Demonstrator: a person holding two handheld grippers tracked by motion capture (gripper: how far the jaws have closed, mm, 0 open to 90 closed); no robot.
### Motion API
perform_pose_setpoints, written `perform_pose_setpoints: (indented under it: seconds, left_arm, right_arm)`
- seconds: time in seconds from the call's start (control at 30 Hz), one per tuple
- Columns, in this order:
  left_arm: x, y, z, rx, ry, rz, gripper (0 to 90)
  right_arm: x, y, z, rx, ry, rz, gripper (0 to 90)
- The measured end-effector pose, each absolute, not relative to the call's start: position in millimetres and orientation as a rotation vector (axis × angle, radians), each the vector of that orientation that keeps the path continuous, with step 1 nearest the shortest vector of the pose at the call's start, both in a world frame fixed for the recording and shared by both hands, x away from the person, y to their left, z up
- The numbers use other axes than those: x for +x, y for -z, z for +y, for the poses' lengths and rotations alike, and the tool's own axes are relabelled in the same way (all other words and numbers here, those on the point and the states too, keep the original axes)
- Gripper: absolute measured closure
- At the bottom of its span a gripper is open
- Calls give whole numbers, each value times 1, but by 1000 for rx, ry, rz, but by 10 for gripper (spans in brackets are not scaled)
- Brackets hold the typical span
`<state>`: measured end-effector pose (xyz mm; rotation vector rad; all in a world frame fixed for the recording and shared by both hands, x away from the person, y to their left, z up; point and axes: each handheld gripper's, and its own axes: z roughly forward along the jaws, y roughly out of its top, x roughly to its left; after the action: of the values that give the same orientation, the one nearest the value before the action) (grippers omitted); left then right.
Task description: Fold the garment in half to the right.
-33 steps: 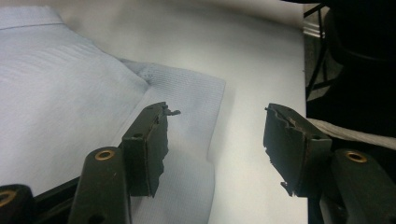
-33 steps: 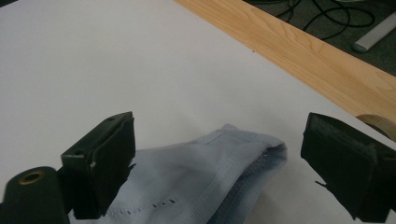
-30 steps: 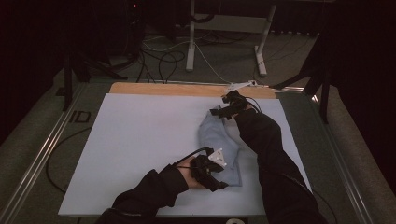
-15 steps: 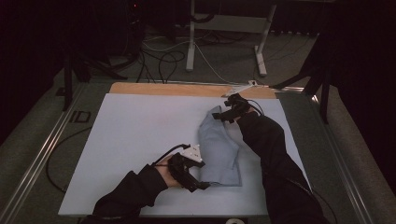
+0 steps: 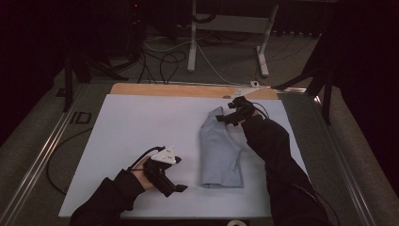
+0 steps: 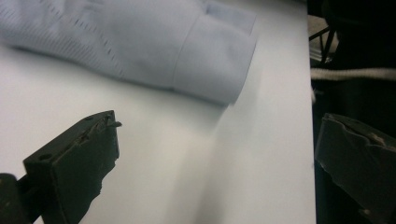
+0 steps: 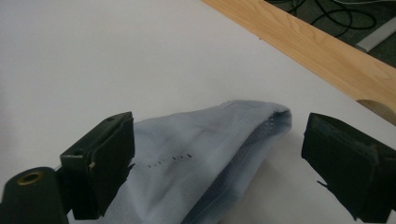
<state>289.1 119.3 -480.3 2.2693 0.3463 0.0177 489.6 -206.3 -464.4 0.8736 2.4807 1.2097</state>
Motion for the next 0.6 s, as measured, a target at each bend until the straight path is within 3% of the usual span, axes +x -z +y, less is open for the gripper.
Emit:
perform_pose_setpoints:
  seconds: [0.43, 0.6]
  left_arm:
    - [269, 507, 189, 2181, -101, 528, 3]
    - [262, 515, 209, 2115, -133, 619, 3]
  right_arm:
    - [496, 478, -203, 985, -1170, 2444, 96]
    - [508, 487, -196, 1069, -1148, 2412, 162]
